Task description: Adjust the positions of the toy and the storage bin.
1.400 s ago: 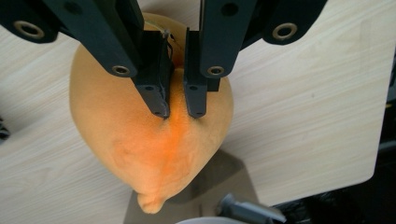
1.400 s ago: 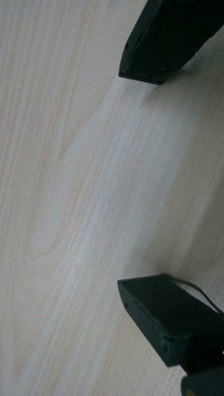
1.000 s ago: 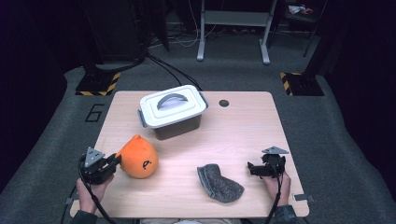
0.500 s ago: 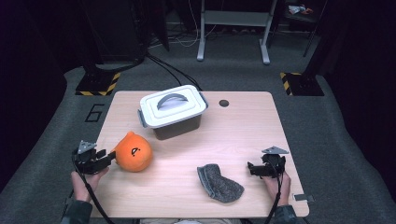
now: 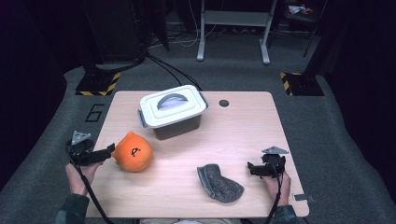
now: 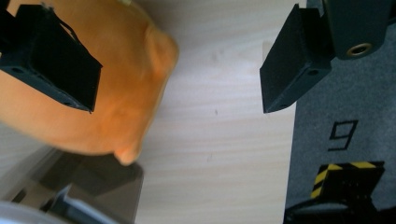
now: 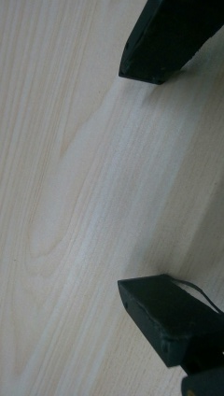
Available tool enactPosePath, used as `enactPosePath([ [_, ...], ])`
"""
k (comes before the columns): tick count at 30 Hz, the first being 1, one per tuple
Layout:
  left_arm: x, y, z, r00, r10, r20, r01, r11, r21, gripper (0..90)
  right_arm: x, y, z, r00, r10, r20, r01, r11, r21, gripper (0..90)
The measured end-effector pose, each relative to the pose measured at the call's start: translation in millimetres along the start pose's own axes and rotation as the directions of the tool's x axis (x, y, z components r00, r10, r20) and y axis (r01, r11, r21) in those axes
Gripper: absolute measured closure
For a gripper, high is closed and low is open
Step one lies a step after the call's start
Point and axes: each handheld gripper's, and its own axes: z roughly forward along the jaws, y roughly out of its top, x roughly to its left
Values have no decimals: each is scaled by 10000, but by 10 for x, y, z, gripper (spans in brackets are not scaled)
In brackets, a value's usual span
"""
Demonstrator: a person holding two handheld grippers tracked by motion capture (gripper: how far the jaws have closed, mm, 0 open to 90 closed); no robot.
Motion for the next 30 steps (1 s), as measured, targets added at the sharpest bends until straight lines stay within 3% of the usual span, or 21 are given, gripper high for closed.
enactPosePath([
  [4,-118,196,39,9997,238,33,-237,9996,-134,45,-1,0,0,10000,-4,-5,4,10000,-6,4],
  [7,-234,348,86,9976,685,109,-683,9976,-136,8,-1,0,-1,10000,5,2,-5,10000,-5,4],
  [15,-562,681,303,9877,1465,540,-1455,9891,-212,0,-1,0,-1,10000,5,1,-5,10000,-7,5],
  [20,-672,836,450,9820,1784,625,-1777,9839,-160,0,-3,0,-1,10000,-42,-22,42,10000,-26,8],
  [25,-765,998,692,9806,1757,873,-1774,9841,126,0,-2,0,-1,10000,-37,-23,37,10000,-25,8],
  [28,-789,1038,781,9830,1601,898,-1617,9868,105,0,-2,0,-1,10000,-35,-21,35,10000,-21,8],
  [30,-822,1071,869,9814,1672,944,-1690,9856,106,0,-3,0,-1,10000,-41,-24,41,10000,-26,8],
])
